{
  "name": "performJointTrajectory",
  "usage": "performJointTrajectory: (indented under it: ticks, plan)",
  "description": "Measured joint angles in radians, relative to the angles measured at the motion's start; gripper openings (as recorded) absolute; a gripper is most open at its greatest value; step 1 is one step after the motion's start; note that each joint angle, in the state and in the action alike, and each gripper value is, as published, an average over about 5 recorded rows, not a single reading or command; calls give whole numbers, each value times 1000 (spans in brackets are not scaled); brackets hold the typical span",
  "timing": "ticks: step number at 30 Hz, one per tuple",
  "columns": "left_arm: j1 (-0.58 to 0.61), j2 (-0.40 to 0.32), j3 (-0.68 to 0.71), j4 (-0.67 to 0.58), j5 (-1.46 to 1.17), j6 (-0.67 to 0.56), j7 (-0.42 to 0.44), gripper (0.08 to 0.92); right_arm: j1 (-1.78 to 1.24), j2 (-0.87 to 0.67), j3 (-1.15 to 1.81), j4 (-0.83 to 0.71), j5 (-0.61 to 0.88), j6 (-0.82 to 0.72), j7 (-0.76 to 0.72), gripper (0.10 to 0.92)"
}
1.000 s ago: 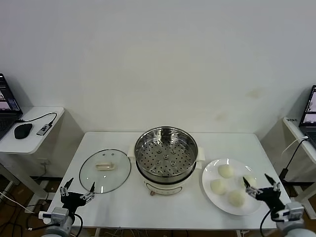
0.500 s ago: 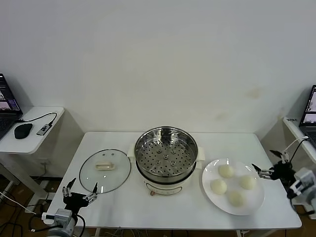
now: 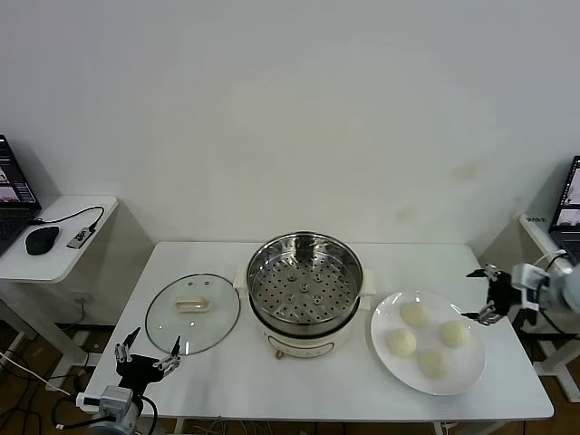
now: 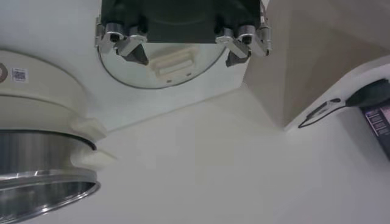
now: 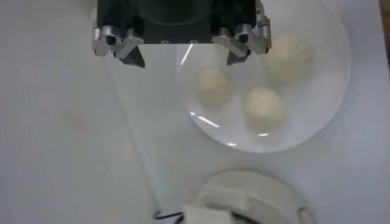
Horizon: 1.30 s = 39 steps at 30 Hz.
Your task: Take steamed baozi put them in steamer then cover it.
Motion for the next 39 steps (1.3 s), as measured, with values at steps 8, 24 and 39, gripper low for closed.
performJointTrajectory:
  ticks: [8,24,39]
  plan:
    - [16,-5,-5,5,8,-3,-5,823,307,53,-354,-154,-92,123,-98,823]
    - [30,-17,-8,8,21,-3,-7,823,468,246,-567,-387,-279,254,-120,823]
    - [28,-13,-3,25,26,-3,-5,823,469,323,-592,-472,-335,250,-71,823]
